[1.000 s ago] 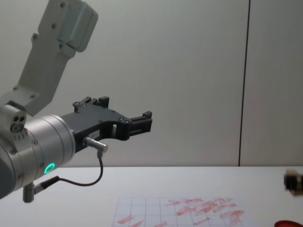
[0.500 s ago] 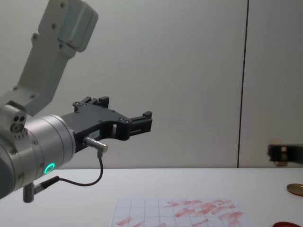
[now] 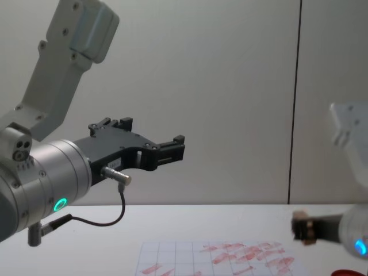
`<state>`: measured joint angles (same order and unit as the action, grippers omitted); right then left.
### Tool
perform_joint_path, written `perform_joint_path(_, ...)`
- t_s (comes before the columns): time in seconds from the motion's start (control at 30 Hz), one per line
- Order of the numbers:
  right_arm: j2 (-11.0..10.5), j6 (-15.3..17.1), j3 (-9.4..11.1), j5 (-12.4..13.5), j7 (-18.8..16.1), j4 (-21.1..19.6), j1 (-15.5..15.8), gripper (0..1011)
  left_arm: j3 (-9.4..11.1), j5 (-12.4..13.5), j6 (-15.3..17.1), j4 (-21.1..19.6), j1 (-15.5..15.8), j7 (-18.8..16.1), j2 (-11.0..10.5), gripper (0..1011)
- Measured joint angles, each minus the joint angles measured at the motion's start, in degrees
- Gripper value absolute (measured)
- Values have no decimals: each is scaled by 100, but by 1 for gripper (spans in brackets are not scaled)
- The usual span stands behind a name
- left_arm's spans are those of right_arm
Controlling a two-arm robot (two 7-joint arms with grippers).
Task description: Use the one hand to pick up the stamp and affix it onto the A4 paper.
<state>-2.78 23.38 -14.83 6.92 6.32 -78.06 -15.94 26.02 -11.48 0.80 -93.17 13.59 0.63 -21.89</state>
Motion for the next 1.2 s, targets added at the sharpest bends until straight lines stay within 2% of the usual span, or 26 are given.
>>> perform_joint_path(0.53, 259, 45, -206, -234, -297, 1092, -248, 220, 0, 0, 0, 0, 0, 0, 0, 993)
perform_joint_path(1.2, 405, -39, -237, -341, -379, 1741, -477, 219, 0, 0, 0, 0, 0, 0, 0, 993)
